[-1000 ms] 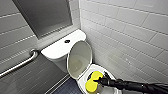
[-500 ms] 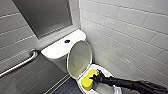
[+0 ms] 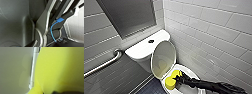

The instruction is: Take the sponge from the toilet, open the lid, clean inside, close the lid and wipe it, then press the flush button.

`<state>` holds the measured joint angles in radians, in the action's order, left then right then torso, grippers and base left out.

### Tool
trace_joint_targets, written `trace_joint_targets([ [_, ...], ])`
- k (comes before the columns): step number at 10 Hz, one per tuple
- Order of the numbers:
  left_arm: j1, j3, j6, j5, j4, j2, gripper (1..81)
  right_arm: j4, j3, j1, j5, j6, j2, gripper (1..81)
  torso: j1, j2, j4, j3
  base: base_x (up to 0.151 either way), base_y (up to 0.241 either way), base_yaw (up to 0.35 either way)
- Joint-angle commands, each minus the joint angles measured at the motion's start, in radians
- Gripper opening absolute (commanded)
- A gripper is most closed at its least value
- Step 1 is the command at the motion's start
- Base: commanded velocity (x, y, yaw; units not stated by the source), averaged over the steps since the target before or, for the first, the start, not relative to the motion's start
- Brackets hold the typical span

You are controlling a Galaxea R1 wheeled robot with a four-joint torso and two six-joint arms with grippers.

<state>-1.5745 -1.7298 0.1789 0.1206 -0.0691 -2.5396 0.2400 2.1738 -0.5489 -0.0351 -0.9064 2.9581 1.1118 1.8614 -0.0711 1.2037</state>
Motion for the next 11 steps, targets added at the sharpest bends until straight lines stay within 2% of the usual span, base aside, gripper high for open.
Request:
trace_joint_targets([
  [1, -0.02, 0.022, 0.005, -0.084, -0.004, 0.01, 81.1, 0.093, -0.374, 0.008, -0.063, -0.008, -0.165, 1.0, 0.0, 0.0, 0.0, 0.0, 0.0, 0.0, 0.0],
  [3, -0.019, 0.024, 0.004, -0.084, -0.009, 0.007, 81.1, 0.091, -0.448, -0.009, -0.062, -0.009, -0.25, 1.0, 0.0, 0.0, 0.0, 0.0, 0.0, 0.0, 0.0],
  [8, -0.02, 0.024, 0.005, -0.084, -0.009, 0.011, 81.1, 0.088, -0.476, -0.095, -0.045, -0.011, -0.37, 1.0, 0.0, 0.0, 0.0, 0.0, 0.0, 0.0, 0.0],
  [11, -0.019, 0.025, 0.004, -0.084, -0.009, 0.013, 81.1, 0.09, -0.589, -0.124, -0.042, -0.011, -0.506, 1.0, 0.0, 0.0, 0.0, 0.0, 0.0, 0.0, 0.0],
])
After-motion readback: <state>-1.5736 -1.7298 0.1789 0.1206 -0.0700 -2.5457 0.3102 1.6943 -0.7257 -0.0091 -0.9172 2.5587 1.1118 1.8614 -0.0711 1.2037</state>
